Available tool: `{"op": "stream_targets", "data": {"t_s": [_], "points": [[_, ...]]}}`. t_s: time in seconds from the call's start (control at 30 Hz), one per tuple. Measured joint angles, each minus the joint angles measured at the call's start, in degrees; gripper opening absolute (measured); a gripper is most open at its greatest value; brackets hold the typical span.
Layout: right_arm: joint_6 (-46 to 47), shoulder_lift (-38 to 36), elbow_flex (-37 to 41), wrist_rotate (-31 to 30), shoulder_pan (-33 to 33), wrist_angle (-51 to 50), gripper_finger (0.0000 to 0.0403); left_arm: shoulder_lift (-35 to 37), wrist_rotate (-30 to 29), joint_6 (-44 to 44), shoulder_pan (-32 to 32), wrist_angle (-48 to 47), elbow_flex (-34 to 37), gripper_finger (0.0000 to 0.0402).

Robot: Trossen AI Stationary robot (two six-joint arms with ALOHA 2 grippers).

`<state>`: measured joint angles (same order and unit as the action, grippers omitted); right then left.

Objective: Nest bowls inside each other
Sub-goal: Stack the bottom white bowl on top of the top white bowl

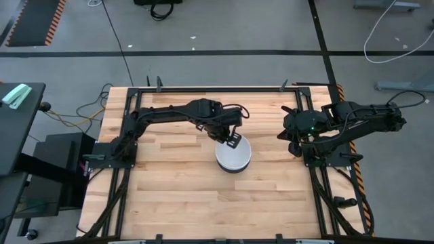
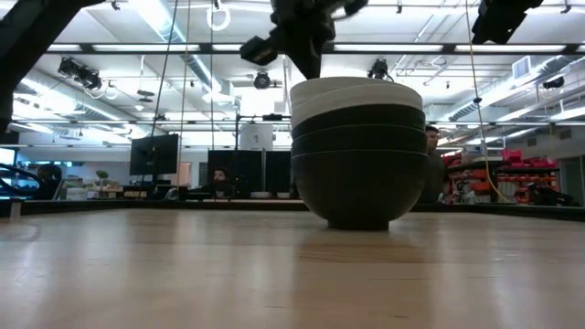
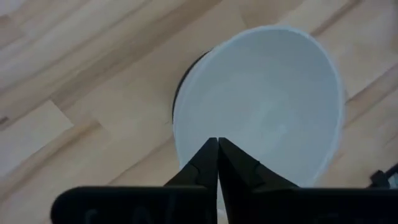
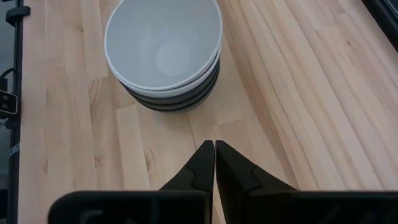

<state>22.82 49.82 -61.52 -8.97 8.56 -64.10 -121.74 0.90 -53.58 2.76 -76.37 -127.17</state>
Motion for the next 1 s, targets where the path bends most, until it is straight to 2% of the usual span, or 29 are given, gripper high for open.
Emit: {"op": "stream_targets", "data": {"t_s": [0.13,0.37,0.83,1.0], "points": [[0.09,0.01,0.00,-0.02,0.00,0.00,0.0022,-2.10,0.51,0.15,0.00,-0.17,0.13,0.0006],[0.13,0.02,0.00,0.00,0.00,-0.02,0.0022,-4.63,1.91,0.50,0.17,-0.65,0.15,0.0015],[0.79,0.02,0.02,0.00,0.00,-0.02,0.0022,-5.28,2.41,0.24,0.44,-1.87,0.08,0.0006],[0.79,0.02,0.02,0.02,0.00,-0.04,0.0022,-5.77,2.49,0.19,0.44,-1.97,0.06,0.0018]]}}
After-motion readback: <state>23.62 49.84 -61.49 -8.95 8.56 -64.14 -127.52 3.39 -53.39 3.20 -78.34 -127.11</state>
